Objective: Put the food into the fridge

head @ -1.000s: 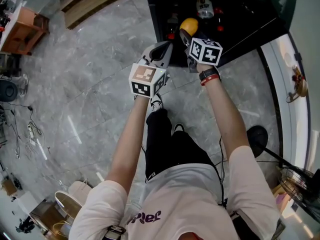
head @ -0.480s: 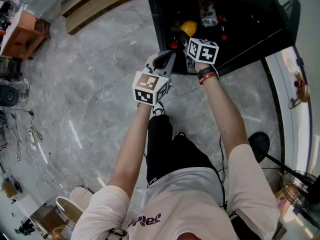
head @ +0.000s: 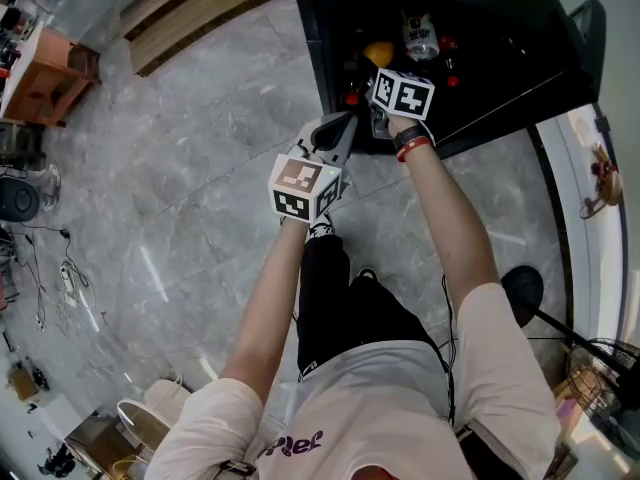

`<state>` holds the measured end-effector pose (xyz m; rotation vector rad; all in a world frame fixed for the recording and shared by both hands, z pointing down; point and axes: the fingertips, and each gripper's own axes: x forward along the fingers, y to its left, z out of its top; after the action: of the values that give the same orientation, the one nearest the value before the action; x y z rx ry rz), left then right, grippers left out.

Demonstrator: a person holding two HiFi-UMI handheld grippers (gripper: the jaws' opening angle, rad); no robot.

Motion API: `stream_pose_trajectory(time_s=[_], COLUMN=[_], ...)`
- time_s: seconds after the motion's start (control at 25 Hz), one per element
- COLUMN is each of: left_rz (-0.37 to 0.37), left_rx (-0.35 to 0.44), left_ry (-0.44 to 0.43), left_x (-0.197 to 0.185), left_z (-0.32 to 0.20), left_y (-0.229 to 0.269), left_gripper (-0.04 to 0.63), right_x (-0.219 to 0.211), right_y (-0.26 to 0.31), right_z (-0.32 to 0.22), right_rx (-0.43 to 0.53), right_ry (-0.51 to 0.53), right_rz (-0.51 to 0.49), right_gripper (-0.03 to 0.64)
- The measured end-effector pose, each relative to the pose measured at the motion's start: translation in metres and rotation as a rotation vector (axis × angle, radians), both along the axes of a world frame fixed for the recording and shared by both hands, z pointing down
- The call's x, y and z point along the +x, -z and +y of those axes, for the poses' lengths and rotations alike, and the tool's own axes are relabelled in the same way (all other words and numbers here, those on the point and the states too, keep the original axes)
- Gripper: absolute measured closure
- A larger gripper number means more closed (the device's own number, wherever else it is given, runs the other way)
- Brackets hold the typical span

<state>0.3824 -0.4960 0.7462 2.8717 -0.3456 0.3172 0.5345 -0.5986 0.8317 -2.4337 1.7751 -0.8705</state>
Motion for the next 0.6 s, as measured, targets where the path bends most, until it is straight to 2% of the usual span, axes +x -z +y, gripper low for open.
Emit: stream_pose_trajectory(time_s=[0.24, 0.6], left_rz=[-0.003, -0.018], left_rx=[-0.013, -0.013], left_ry=[-0.007, 0.019], left_x=[0.001, -0.006], left_z=[0.002, -0.008], left_y=[0.000, 0.004], left_gripper=[0.578, 0.578], right_x=[0.002, -0.001], right_y=[-0.016, -0.015], right_z=[-0.005, -0.008], right_rx=[-0.075, -0.064], right_ry=[0.005, 0.021], right_rz=[0.027, 0.005], right_gripper=[0.291, 0.265])
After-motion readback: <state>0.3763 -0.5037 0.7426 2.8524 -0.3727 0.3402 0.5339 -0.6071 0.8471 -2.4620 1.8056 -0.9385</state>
